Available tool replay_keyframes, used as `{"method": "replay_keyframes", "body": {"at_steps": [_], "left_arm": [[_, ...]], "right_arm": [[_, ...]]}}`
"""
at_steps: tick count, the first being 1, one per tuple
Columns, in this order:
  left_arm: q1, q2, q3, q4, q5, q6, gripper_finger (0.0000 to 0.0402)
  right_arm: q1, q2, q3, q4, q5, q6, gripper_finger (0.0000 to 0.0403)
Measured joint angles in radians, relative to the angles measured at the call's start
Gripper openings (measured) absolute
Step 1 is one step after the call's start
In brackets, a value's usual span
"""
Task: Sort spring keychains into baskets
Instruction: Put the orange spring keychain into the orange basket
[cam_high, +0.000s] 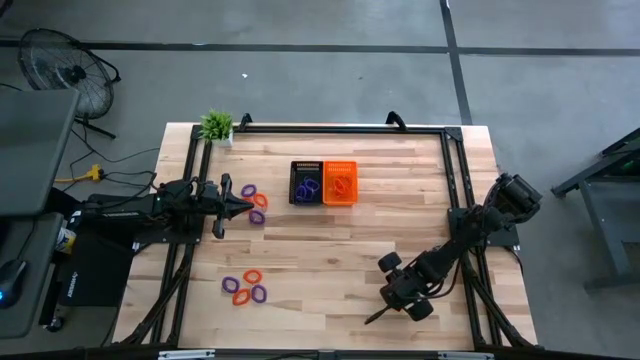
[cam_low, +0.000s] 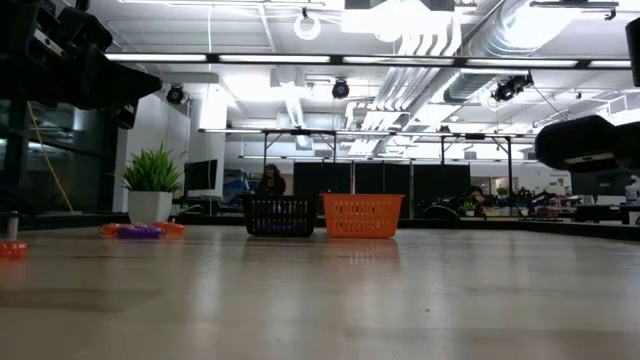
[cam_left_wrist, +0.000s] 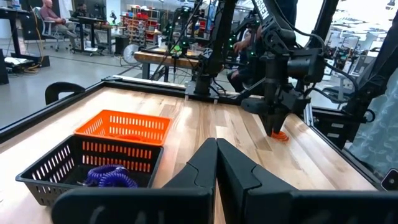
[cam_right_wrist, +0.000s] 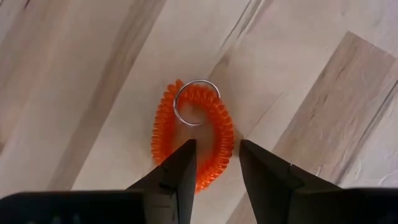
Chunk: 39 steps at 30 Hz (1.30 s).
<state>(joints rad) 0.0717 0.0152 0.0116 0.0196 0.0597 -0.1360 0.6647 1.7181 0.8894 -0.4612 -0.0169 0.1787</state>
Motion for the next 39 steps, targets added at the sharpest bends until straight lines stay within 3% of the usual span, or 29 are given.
{"method": "replay_keyframes", "body": {"at_steps": [8,21,29,39], "left_arm": [[0.0,0.0,0.0,0.0,0.0,0.0,0.0001],[0.0,0.0,0.0,0.0,0.0,0.0,0.0001],[0.0,0.0,0.0,0.0,-0.003,0.0,0.0001],[0.0,0.0,0.0,0.0,-0.003,0.0,0.0001]], "right_arm": [[0.001,0.029,0.002,0.004,0.047,0.026,0.011],[-0.003,0.033,0.008,0.009,0.05,0.03,0.0021],[-0.043,0.017,0.092,-0.051,0.06,0.023,0.0032],[-0.176,0.014,0.28,-0.191,0.099,-0.079,0.0026]]}}
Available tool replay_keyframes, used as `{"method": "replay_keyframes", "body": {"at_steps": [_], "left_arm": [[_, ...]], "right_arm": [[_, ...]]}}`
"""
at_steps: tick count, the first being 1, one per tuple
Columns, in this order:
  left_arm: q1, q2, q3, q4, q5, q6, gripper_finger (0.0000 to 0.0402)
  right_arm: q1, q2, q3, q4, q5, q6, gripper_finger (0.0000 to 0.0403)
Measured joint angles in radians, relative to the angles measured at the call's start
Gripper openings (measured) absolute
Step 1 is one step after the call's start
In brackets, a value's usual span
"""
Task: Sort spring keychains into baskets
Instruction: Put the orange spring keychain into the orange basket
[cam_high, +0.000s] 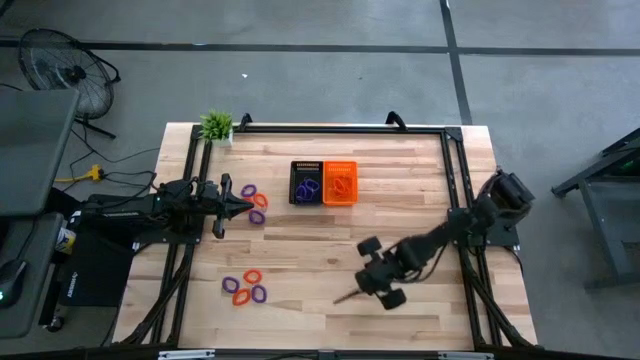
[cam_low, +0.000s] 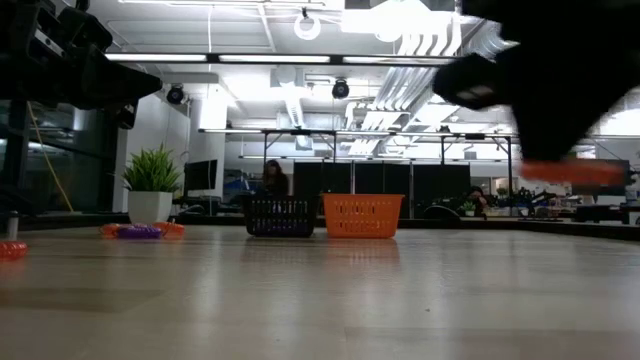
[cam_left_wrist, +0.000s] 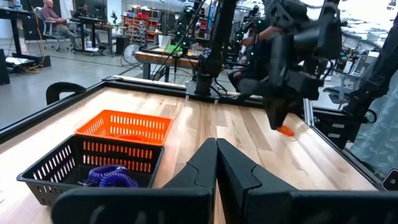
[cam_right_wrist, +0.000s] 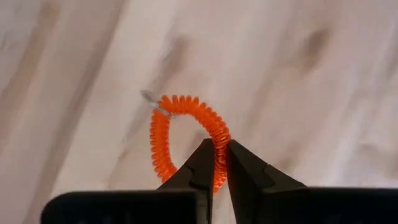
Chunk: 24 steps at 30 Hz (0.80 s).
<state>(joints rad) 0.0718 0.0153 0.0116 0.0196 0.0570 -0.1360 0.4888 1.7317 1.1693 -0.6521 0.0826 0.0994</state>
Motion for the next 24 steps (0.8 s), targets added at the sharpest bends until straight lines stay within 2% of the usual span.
{"method": "replay_keyframes", "body": {"at_steps": [10,15,24], "left_arm": [[0.0,0.0,0.0,0.0,0.001,0.0,0.0001],[0.0,0.0,0.0,0.0,0.004,0.0,0.0001],[0.0,0.0,0.0,0.0,0.004,0.0,0.0001]], "right_arm": [[-0.234,-0.002,0.24,-0.1,0.087,-0.067,0.0026],[-0.367,-0.004,0.301,-0.11,0.142,-0.043,0.0036],[-0.596,-0.004,0.3,-0.126,0.155,0.284,0.0036]]}}
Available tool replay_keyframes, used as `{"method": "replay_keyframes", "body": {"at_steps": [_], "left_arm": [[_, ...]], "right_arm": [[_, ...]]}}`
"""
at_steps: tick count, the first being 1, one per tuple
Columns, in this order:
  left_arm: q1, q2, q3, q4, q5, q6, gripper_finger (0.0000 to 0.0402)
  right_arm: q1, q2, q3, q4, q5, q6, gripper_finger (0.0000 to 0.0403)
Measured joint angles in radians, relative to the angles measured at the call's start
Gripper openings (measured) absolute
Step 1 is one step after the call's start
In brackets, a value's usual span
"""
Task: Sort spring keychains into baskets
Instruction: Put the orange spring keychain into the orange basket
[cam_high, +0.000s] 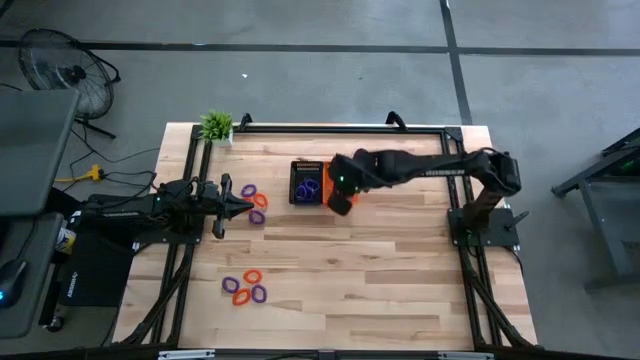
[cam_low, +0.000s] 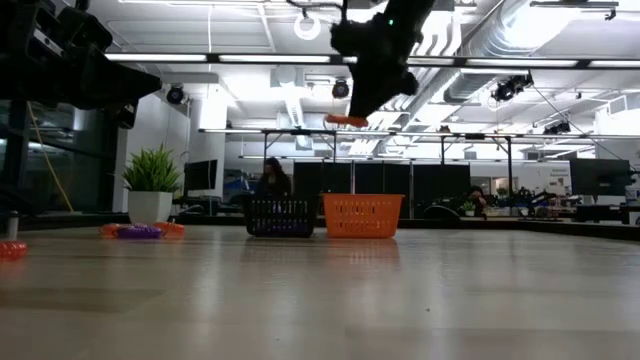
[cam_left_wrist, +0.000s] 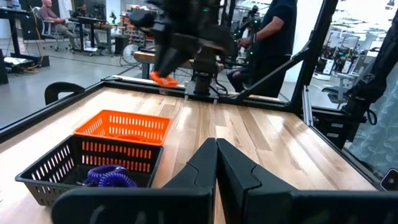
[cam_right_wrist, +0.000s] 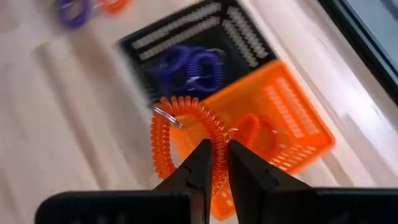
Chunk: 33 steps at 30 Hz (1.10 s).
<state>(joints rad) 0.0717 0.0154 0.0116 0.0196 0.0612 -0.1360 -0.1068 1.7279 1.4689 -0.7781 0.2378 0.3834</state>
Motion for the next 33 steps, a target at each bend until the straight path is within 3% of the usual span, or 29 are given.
{"method": "replay_keyframes", "body": {"at_steps": [9,18,33], "left_arm": [[0.0,0.0,0.0,0.0,0.0,0.0,0.0001],[0.0,0.0,0.0,0.0,-0.001,0.0,0.0001],[0.0,0.0,0.0,0.0,-0.004,0.0,0.0001]], "right_arm": [[-0.124,0.04,-0.032,0.025,-0.024,0.196,0.0038],[-0.162,0.143,-0.032,0.104,-0.106,0.249,0.004],[-0.2,0.194,-0.032,0.049,-0.095,0.239,0.0051]]}}
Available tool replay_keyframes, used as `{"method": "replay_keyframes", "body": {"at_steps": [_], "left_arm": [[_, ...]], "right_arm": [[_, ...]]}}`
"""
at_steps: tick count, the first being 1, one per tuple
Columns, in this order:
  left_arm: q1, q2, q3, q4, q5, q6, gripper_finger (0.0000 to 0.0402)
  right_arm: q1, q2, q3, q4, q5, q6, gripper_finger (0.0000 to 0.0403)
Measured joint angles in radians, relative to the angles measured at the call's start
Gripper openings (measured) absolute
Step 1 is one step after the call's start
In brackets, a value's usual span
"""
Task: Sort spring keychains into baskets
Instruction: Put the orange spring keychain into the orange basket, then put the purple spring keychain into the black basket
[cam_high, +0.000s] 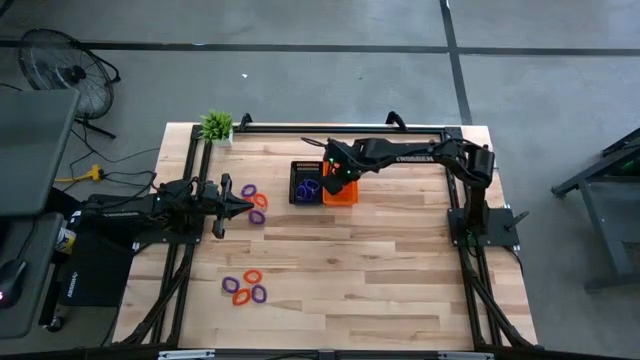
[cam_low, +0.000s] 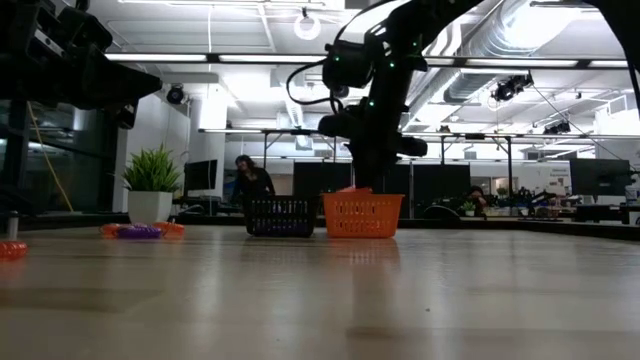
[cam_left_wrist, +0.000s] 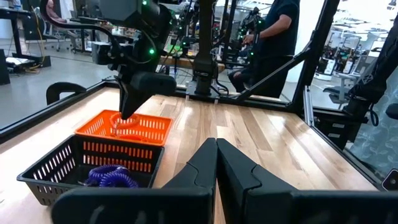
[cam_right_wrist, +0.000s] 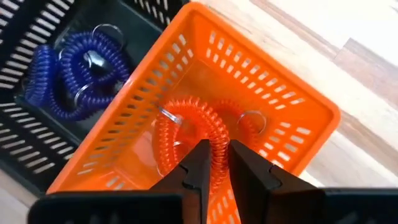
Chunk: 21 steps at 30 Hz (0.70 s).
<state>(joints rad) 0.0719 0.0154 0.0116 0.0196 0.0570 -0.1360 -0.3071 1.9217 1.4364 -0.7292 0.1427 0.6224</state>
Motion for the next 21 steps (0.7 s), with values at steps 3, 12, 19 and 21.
{"method": "replay_keyframes", "body": {"at_steps": [3,12,19,21], "left_arm": [[0.0,0.0,0.0,0.0,0.0,0.0,0.0001],[0.0,0.0,0.0,0.0,0.0,0.0,0.0001],[0.0,0.0,0.0,0.0,0.001,0.0,0.0001],[0.0,0.0,0.0,0.0,0.004,0.0,0.0001]], "right_arm": [[-0.001,0.0,0.0,-0.001,-0.007,-0.013,0.0054],[-0.001,0.0,0.0,-0.015,-0.055,-0.047,0.0079],[0.019,-0.02,0.0,-0.045,-0.121,-0.089,0.0108],[0.032,-0.04,0.0,-0.044,-0.131,-0.137,0.0113]]}}
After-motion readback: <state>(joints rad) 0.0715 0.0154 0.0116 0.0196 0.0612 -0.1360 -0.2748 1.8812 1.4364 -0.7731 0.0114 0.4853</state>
